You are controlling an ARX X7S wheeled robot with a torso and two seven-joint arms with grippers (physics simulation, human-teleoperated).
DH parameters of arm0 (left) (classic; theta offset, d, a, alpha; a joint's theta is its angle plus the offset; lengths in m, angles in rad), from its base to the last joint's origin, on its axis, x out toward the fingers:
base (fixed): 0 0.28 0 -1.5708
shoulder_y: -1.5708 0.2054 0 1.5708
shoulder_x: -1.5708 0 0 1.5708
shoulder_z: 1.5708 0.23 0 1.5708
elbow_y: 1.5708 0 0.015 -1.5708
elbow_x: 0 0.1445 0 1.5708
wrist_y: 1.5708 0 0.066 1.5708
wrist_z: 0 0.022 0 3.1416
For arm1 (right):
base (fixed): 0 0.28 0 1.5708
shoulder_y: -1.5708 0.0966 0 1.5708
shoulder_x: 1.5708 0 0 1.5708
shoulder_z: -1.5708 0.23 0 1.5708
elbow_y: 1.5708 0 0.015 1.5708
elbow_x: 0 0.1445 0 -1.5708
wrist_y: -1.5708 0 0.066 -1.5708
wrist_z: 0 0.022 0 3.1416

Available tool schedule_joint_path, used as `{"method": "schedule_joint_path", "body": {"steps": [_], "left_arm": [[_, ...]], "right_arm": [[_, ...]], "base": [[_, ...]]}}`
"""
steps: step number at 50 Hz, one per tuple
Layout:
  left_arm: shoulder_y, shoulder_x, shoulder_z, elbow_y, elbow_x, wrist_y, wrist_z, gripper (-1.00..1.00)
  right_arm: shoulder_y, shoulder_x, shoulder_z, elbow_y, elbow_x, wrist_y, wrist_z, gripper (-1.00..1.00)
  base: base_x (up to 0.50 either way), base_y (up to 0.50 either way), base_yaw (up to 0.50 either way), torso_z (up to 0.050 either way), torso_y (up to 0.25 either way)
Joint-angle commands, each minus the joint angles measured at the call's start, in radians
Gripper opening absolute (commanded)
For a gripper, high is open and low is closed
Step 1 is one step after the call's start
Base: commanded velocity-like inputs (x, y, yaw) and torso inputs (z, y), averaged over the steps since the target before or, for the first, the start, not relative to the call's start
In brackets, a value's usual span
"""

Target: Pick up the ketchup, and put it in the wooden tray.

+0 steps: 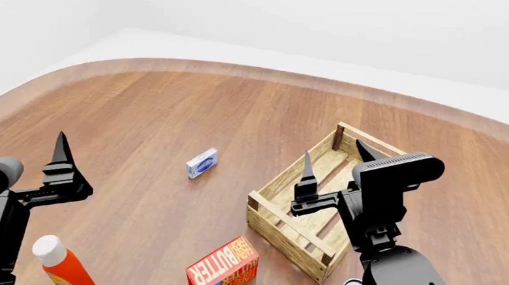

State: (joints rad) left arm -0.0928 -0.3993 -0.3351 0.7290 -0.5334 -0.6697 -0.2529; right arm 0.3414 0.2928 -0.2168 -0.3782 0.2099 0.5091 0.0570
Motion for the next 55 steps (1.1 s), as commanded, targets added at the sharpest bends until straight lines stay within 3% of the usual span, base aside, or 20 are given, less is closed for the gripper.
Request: {"method": "schedule_joint_path", "body": {"steps": [1, 22, 55], "left_arm": [[0.112, -0.012, -0.094, 0.043, -0.017, -0.001, -0.002, 1.0], [0.279, 0.044, -0.085, -0.028, 0.056, 0.119, 0.046, 1.0], [0.302, 0.112, 0.0, -0.297, 0.143, 0.297, 0.106, 1.0]], "right_arm": [[0.008, 0.002, -0.015, 0.021, -0.006, -0.024, -0.004, 1.0], [-0.011, 0.012, -0.033, -0.002, -0.006, -0.024, 0.004, 1.0], [0.004, 0.02, -0.062, -0.009, -0.016, 0.01, 0.025, 1.0]], "base": [[0.0, 0.0, 0.0, 0.0, 0.0], [0.0, 0.0, 0.0, 0.0, 0.0], [0.0, 0.0, 0.0, 0.0, 0.0]]}}
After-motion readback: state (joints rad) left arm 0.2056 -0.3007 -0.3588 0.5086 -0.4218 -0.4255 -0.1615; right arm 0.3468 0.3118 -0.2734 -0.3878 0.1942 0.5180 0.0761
